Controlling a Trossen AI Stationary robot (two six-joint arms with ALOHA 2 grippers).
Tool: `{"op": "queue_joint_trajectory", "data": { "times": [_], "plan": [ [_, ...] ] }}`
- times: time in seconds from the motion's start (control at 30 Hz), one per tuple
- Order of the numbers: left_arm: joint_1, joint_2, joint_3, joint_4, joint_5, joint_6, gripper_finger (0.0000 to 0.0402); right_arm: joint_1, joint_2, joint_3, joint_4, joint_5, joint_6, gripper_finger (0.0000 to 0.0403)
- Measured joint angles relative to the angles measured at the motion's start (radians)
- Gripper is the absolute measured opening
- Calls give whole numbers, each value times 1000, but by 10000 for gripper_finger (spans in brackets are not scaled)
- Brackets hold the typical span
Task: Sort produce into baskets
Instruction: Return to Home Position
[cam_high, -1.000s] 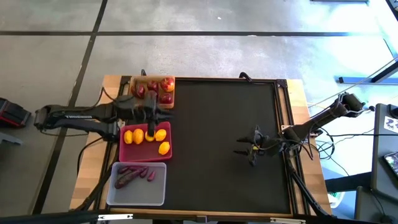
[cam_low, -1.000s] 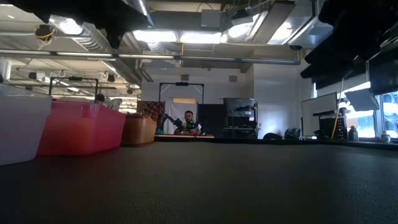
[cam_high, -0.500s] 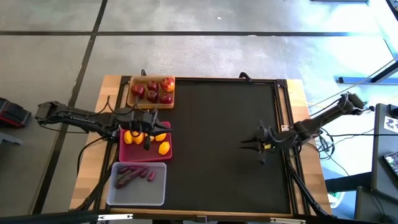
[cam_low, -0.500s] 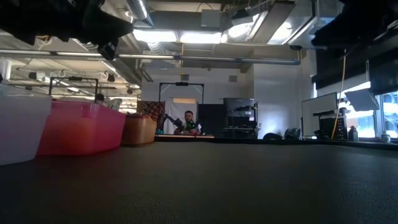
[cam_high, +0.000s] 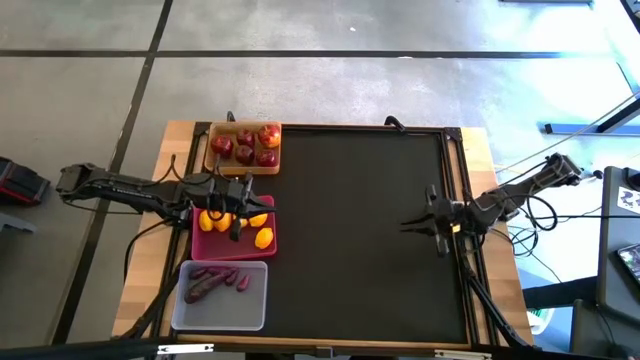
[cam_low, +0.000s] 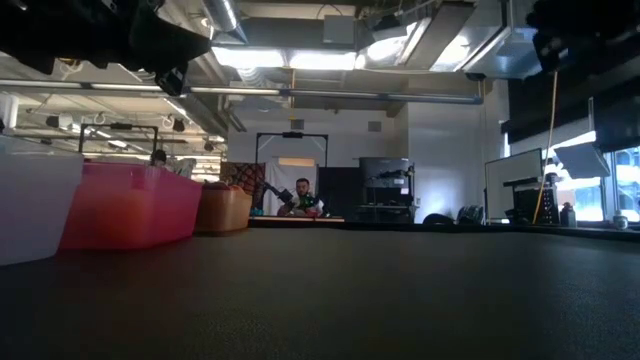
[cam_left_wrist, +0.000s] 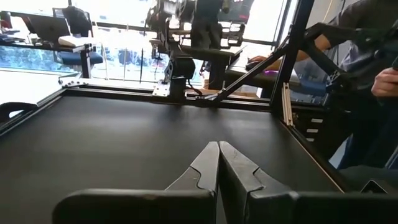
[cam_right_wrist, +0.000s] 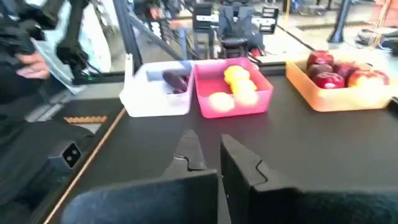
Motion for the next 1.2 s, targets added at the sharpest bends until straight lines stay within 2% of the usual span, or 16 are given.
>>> {"op": "queue_joint_trajectory", "data": {
  "times": [0.17, 0.3, 0.5, 0.63, 0.7, 0.83, 0.97, 1.13, 1.2],
  "plan": [
    [0, 0, 0, 6, 0, 21, 6, 0, -144, -167, 173, -59, -24, 1],
    [0, 0, 0, 6, -4, 32, 7, 0, -238, -272, 248, -59, -21, 2],
    [0, 1, 0, -9, -83, 119, 5, 0, -295, -297, 180, 136, 7, 3],
    [-2, 0, 0, -2, -83, 54, 5, 0, -295, -297, 179, 145, 7, 3],
    [5, 0, 0, -4, -83, 68, 5, 0, -292, -297, 176, 146, -1, 3],
    [4, 0, 0, -10, -58, 110, 5, -1, -292, -297, 159, 54, -74, 3],
    [4, 0, 0, -10, -19, 118, 5, -15, -293, -297, 148, -17, -80, 3],
    [4, 0, 0, -9, -17, 126, 5, -94, -301, -297, 111, -47, -84, 3],
    [4, 0, 0, -10, -16, 129, 5, -142, -319, -297, 89, -109, -108, 3]
  ]
}}
